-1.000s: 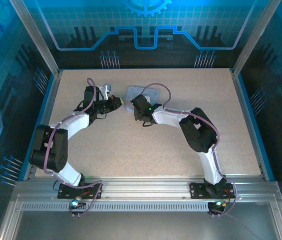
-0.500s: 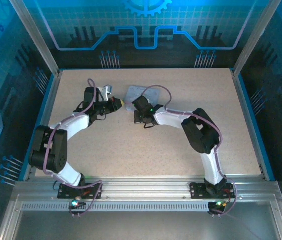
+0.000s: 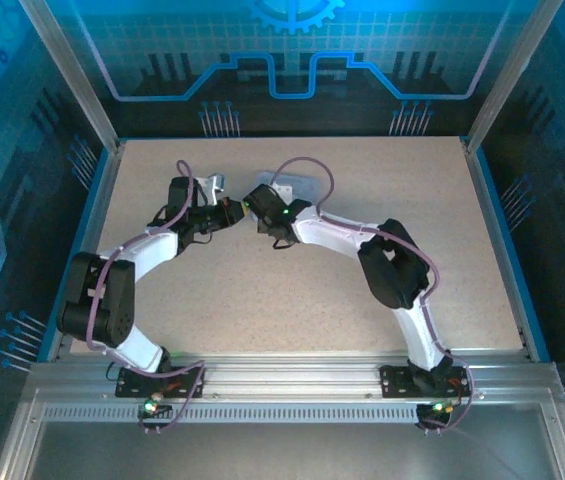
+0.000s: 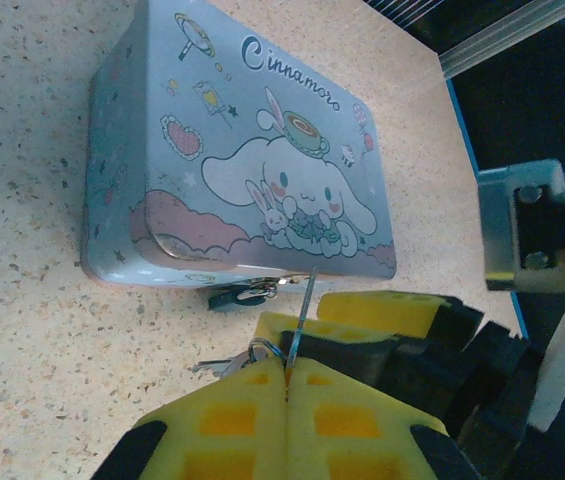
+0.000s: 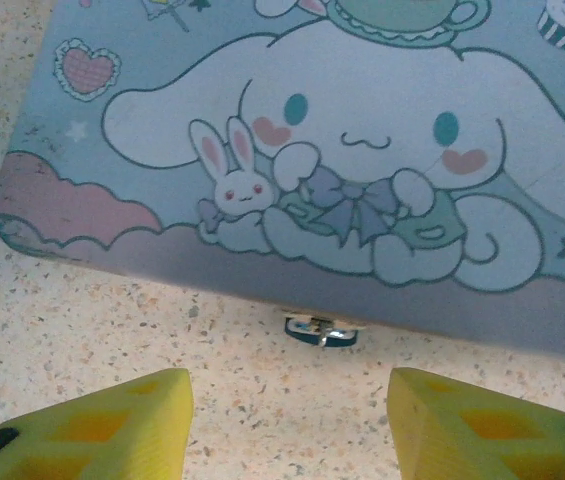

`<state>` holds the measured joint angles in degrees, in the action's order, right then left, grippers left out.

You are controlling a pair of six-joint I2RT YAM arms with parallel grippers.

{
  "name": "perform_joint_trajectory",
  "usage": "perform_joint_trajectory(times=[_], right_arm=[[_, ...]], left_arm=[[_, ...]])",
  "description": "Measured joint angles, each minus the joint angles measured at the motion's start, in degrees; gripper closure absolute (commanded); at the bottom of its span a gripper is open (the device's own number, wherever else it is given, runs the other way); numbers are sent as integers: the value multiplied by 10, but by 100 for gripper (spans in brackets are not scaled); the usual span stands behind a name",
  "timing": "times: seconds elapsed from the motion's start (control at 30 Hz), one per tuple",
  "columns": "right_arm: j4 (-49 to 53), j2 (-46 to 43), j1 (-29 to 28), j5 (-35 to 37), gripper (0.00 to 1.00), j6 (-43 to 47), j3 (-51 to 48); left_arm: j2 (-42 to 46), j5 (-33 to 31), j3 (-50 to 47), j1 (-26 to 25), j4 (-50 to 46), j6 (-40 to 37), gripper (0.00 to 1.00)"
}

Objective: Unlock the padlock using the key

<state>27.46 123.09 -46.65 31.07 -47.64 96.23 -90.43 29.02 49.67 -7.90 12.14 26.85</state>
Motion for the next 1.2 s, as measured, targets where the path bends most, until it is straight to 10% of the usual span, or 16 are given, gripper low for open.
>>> perform_joint_trajectory(times=[1.2], right_arm=[[64, 130, -4, 80, 52, -18, 115]], left_arm=[[29, -25, -24, 14, -2, 0, 100]])
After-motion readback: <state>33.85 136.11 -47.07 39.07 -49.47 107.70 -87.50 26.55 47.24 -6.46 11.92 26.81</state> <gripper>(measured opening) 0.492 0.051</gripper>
